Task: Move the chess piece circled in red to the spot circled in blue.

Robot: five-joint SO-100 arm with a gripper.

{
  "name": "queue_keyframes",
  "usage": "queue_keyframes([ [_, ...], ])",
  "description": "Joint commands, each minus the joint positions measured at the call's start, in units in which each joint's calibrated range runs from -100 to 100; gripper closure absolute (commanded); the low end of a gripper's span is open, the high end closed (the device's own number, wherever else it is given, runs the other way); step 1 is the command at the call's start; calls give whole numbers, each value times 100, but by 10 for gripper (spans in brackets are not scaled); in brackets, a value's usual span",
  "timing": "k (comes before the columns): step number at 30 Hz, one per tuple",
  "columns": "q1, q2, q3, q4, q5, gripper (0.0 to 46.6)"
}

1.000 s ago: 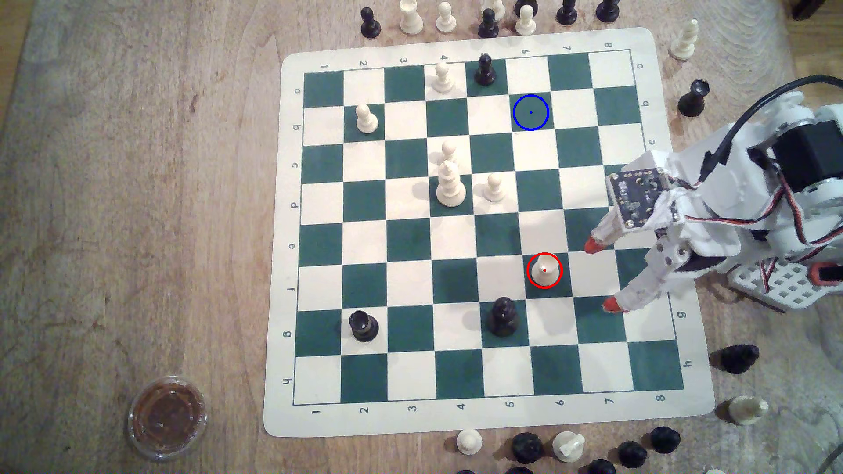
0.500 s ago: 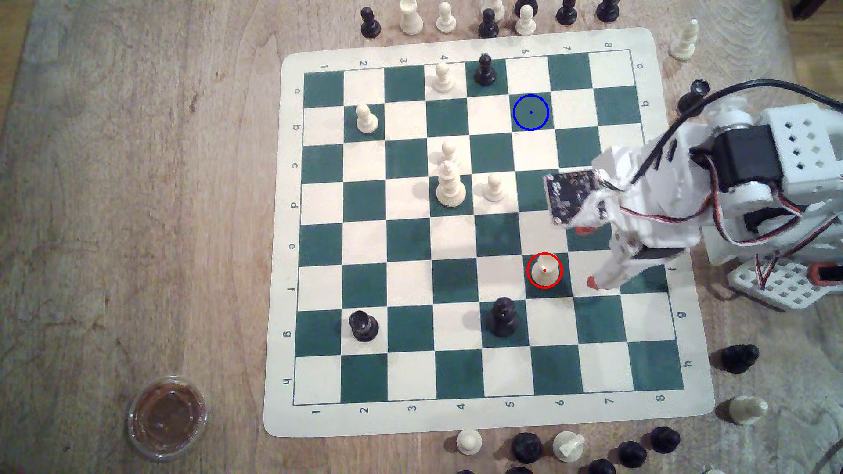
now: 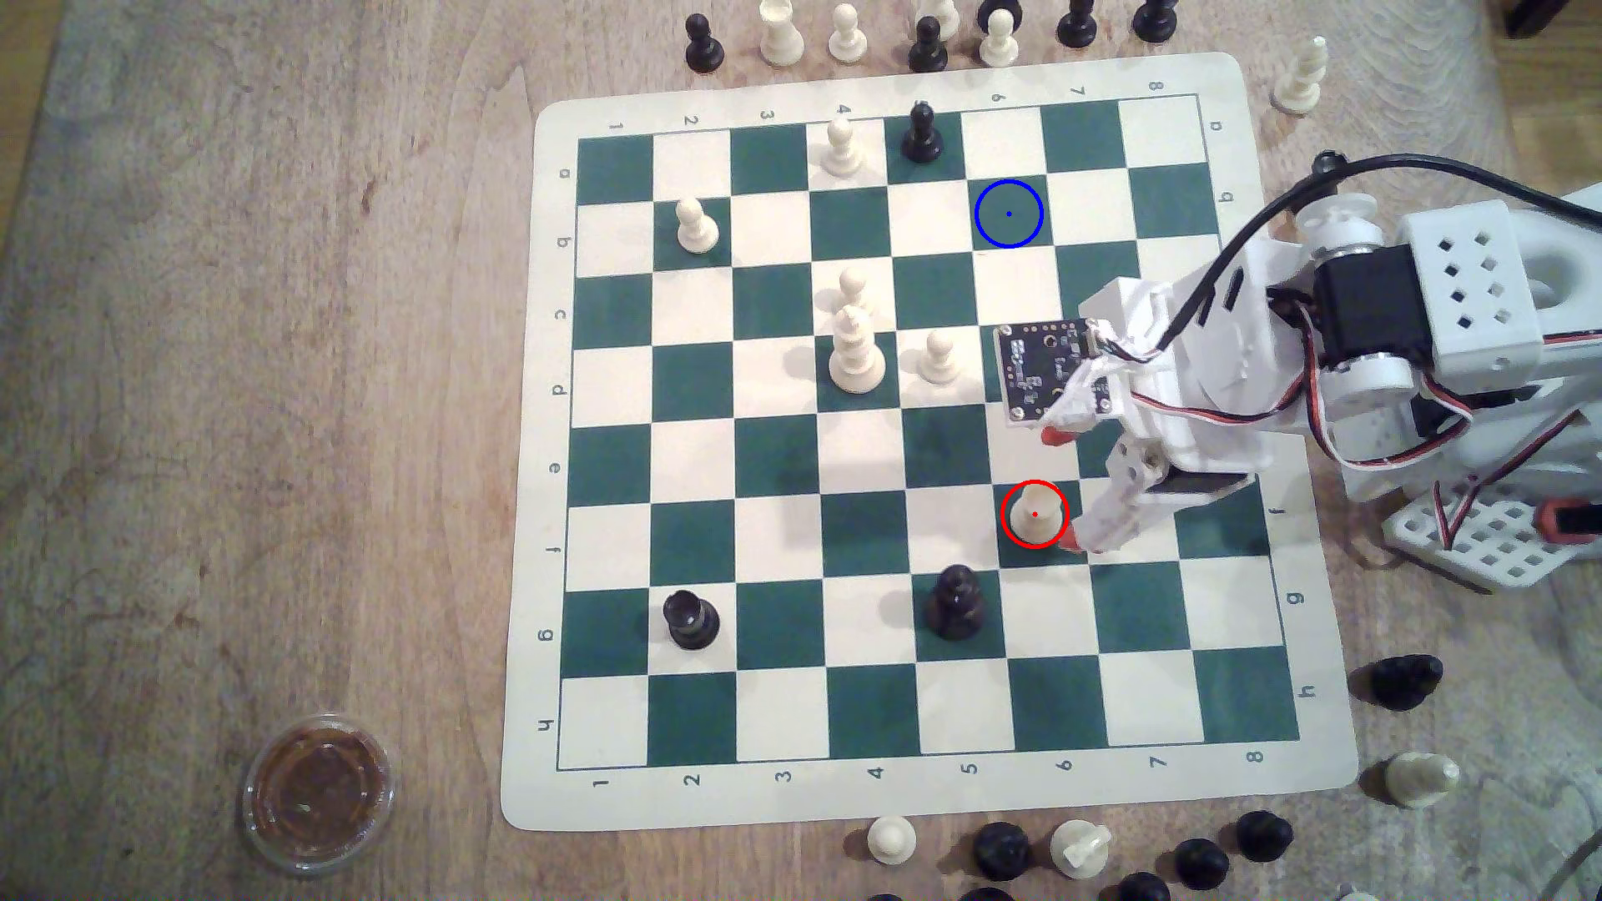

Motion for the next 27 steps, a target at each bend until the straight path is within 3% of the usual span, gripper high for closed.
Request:
queue_keyframes([
  [1,20,-71,74,-213,24,260],
  [16,-145,625,101,-885,-5,270],
  [27,-278,744,74,-983,-34,304],
])
